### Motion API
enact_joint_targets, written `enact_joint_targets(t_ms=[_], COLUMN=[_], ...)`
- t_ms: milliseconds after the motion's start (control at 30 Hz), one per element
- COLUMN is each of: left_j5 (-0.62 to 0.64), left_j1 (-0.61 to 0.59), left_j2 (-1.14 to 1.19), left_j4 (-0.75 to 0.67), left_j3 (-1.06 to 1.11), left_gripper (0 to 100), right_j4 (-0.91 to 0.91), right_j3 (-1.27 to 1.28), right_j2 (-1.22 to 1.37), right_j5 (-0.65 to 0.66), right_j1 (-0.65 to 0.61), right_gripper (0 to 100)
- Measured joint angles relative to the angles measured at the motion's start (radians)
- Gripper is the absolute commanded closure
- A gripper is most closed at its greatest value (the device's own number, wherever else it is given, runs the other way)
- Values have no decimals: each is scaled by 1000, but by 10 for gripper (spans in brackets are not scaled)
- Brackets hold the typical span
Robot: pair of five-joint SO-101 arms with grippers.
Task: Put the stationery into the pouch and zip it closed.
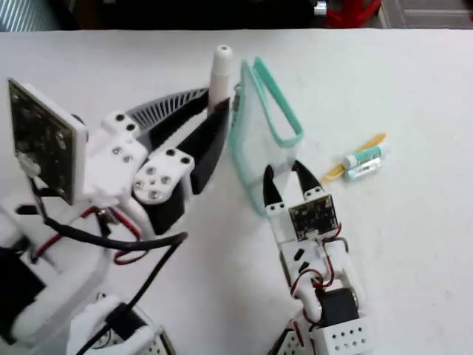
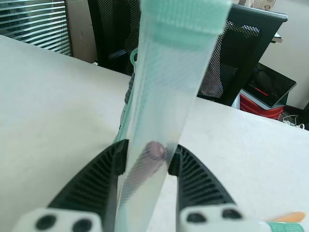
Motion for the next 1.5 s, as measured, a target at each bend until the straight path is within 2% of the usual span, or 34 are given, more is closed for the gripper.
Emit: enact_joint_targets(t_ms=[167,233,300,333,667,900,1200,1500], left_j5=[0,-14,-55,-68,-83,-83,-83,-83], left_j1=[-57,-68,-66,-64,-57,14,0,0], left_j2=[-247,-253,-222,-204,140,299,284,63], left_j4=[-552,-784,-944,-977,-1033,-1033,-1033,-1033], left_j3=[523,680,760,764,534,456,474,574], left_gripper=[975,975,975,975,976,976,976,976], right_j4=[0,0,0,0,0,0,0,0], right_j3=[0,0,0,0,0,8,17,17], right_j2=[0,0,0,0,0,0,0,0], right_j5=[0,0,0,0,0,0,61,71], right_j1=[0,0,0,0,-2,-40,-54,-54], right_gripper=[978,978,978,978,978,978,978,979])
